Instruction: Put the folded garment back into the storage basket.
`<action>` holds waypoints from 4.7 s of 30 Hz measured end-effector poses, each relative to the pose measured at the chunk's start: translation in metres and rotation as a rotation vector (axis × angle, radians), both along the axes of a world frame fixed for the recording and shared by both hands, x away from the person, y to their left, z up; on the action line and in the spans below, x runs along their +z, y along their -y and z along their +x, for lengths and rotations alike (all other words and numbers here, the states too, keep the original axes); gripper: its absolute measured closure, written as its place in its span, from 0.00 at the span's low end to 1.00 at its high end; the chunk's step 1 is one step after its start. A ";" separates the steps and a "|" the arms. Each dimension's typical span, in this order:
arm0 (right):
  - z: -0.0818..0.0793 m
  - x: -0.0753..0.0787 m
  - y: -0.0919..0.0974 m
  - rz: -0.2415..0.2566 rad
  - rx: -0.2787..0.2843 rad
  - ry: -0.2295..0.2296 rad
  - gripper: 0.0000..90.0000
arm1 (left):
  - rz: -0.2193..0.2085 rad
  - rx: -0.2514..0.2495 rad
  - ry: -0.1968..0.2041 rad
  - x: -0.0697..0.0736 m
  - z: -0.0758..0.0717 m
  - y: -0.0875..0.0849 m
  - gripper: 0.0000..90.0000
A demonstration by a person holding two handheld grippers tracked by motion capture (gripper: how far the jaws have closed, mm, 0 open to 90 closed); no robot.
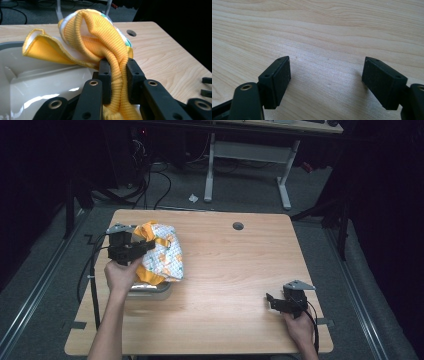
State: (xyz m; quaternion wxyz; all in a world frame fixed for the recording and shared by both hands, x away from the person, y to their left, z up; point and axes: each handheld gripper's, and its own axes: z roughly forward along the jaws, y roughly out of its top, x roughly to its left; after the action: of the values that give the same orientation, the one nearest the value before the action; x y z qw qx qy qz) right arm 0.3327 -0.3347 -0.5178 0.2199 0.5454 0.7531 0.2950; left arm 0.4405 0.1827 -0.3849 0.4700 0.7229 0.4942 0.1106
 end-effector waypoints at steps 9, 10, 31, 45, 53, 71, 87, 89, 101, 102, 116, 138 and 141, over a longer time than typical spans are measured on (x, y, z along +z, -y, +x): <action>0.000 0.000 0.000 0.000 0.000 0.000 0.26 | 0.049 0.019 -0.009 -0.006 0.002 -0.002 0.86; 0.000 0.000 0.000 0.000 0.000 0.000 0.26 | 0.057 0.020 -0.010 -0.006 0.002 -0.002 0.86; 0.000 0.000 0.000 0.000 0.000 0.000 0.26 | 0.241 0.075 -0.117 -0.044 0.016 0.000 0.85; 0.000 0.000 0.000 0.000 0.000 0.000 0.26 | 0.331 0.129 -0.180 -0.061 0.026 0.001 0.79; 0.000 0.000 0.000 0.000 0.000 0.000 0.26 | 0.347 0.197 -0.128 -0.054 0.018 -0.002 0.56; 0.000 0.000 0.000 0.000 0.000 0.000 0.26 | 0.248 0.136 0.030 -0.024 -0.017 0.016 0.43; 0.000 0.000 0.000 0.001 -0.001 -0.001 0.26 | 0.257 0.071 0.088 -0.020 -0.040 0.046 0.40; 0.000 0.000 0.000 0.001 -0.001 -0.002 0.26 | 0.255 0.067 0.082 -0.021 -0.041 0.047 0.40; 0.000 0.000 0.000 -0.002 0.001 0.001 0.26 | 0.241 0.035 0.059 -0.028 -0.050 0.057 0.40; 0.000 0.000 0.000 0.000 0.000 0.000 0.26 | 0.242 0.032 0.060 -0.028 -0.051 0.058 0.39; 0.000 0.000 0.000 0.000 0.000 0.000 0.26 | 0.211 -0.004 0.048 -0.035 -0.061 0.070 0.39; 0.000 0.000 0.000 0.000 0.000 0.000 0.26 | 0.187 -0.096 0.047 -0.044 -0.070 0.105 0.39; 0.000 0.000 0.000 0.000 0.000 0.000 0.26 | 0.183 -0.109 0.047 -0.046 -0.071 0.110 0.39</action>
State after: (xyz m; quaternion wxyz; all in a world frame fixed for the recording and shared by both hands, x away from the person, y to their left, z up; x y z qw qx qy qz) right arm 0.3327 -0.3347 -0.5178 0.2197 0.5455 0.7531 0.2950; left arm 0.3692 0.0732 -0.4306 0.4187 0.7859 0.4308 0.1466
